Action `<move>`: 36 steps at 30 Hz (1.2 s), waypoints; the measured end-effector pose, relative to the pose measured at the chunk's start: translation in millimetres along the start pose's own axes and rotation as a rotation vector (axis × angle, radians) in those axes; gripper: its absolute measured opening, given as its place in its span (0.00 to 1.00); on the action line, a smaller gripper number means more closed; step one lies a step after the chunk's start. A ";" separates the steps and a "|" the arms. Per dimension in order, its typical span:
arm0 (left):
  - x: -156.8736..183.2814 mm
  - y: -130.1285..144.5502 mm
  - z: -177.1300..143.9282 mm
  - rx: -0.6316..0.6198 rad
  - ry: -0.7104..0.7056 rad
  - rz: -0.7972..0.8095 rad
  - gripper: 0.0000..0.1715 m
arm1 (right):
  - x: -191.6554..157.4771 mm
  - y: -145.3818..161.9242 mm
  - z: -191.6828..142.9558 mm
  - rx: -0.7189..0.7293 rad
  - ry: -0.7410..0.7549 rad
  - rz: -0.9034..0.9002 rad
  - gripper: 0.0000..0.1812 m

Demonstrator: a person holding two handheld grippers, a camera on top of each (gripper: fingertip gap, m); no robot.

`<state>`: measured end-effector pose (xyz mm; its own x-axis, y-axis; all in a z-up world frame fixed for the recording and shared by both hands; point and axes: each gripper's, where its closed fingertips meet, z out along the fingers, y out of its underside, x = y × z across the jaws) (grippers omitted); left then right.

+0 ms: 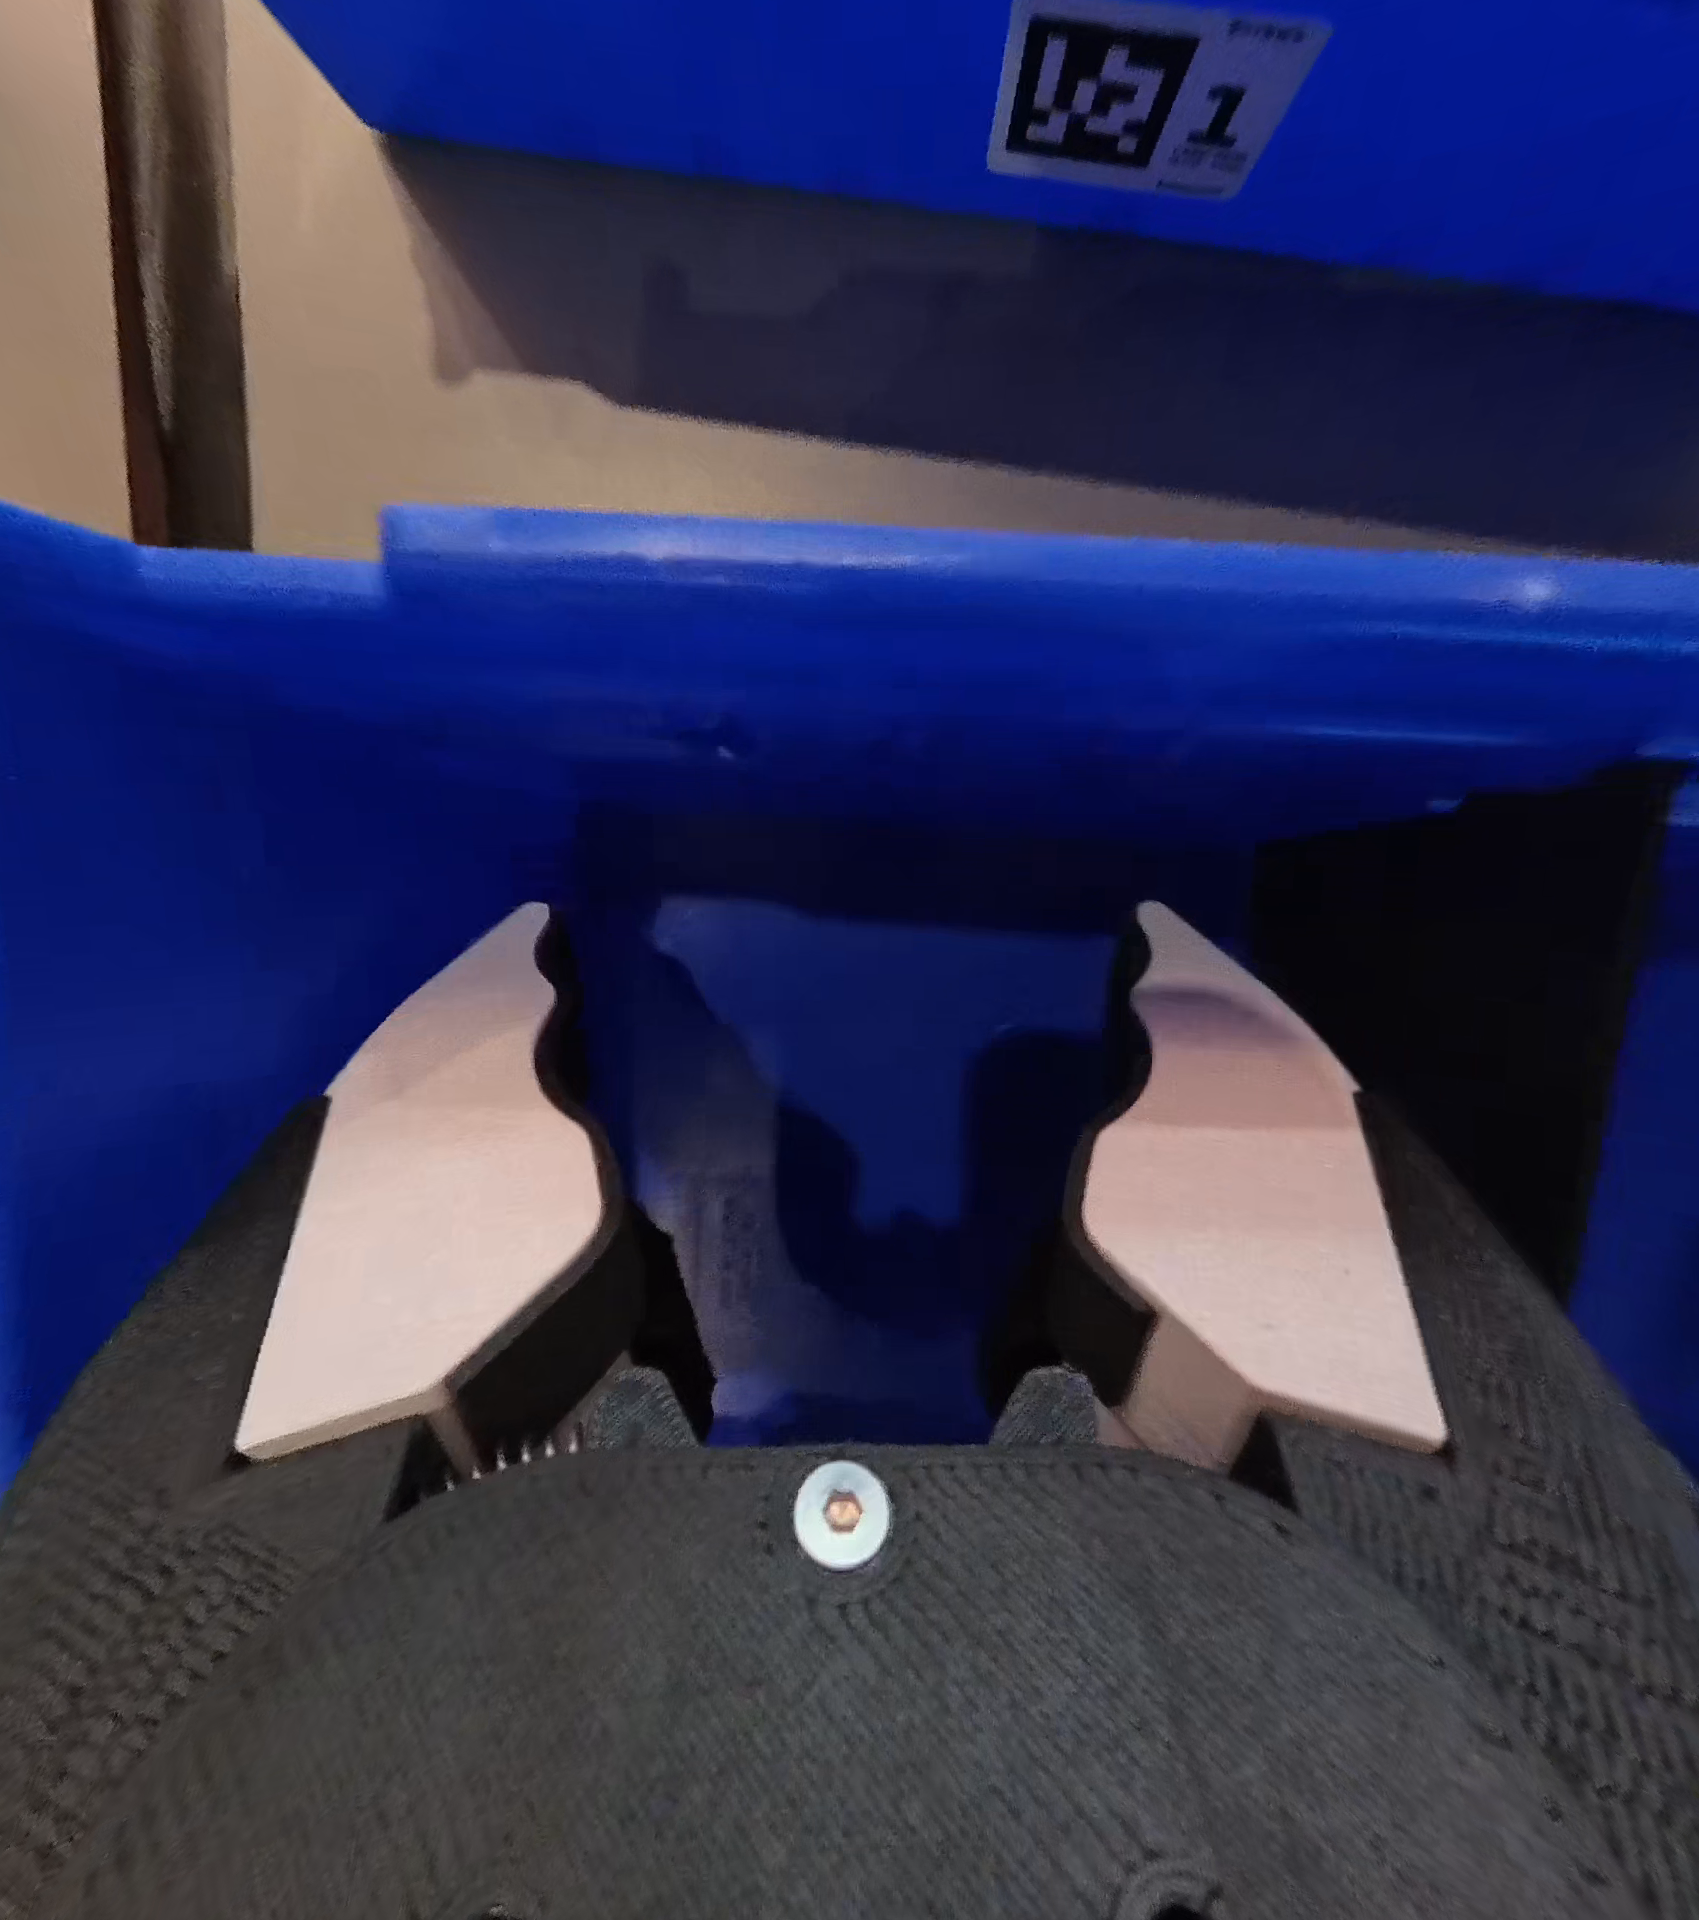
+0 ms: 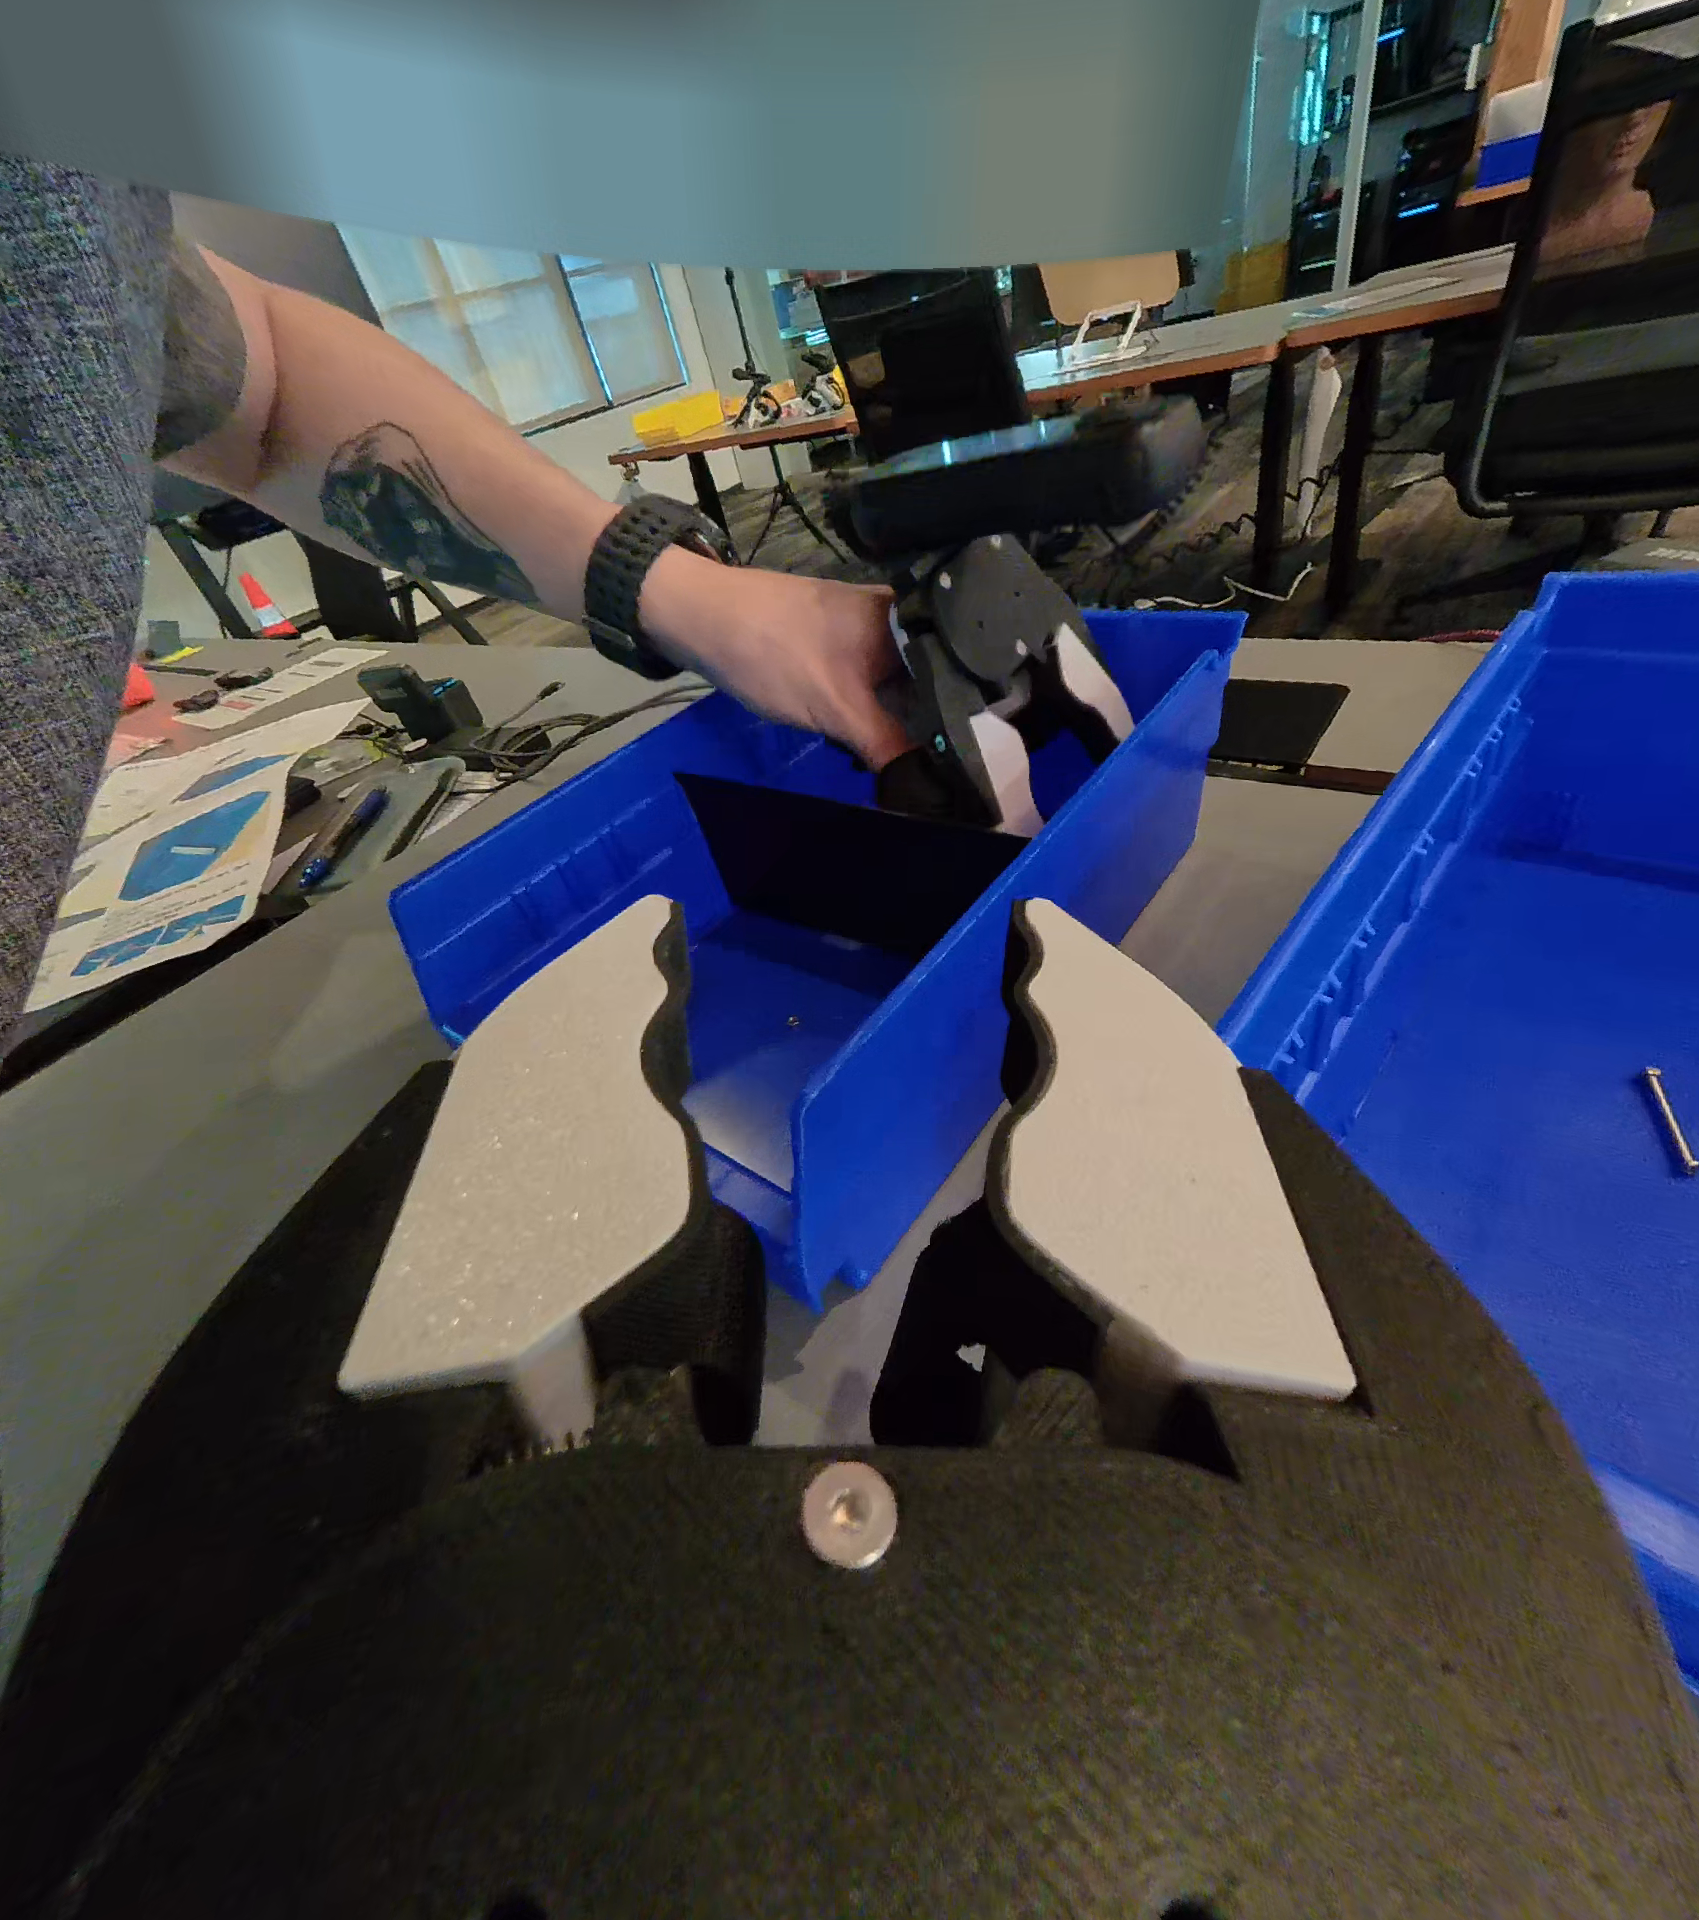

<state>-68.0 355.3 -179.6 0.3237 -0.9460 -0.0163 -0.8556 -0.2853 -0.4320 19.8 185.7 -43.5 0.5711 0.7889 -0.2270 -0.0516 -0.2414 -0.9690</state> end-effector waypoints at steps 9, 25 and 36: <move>-2.3 12.5 -23.3 -0.001 -0.007 0.349 0.53 | -2.3 -1.4 -0.3 -0.005 -0.010 0.001 0.32; 58.9 34.2 -9.8 -0.066 0.493 0.785 0.18 | 0.1 3.2 -2.8 -0.003 -0.003 0.045 0.33; 51.8 12.9 -11.3 -0.034 0.427 0.661 0.22 | -1.3 1.3 -0.5 0.001 -0.014 0.054 0.33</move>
<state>-66.8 300.9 -175.8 -0.4339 -0.8964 0.0909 -0.8307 0.3589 -0.4256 19.4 184.1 -44.4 0.5555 0.7827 -0.2807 -0.0834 -0.2835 -0.9553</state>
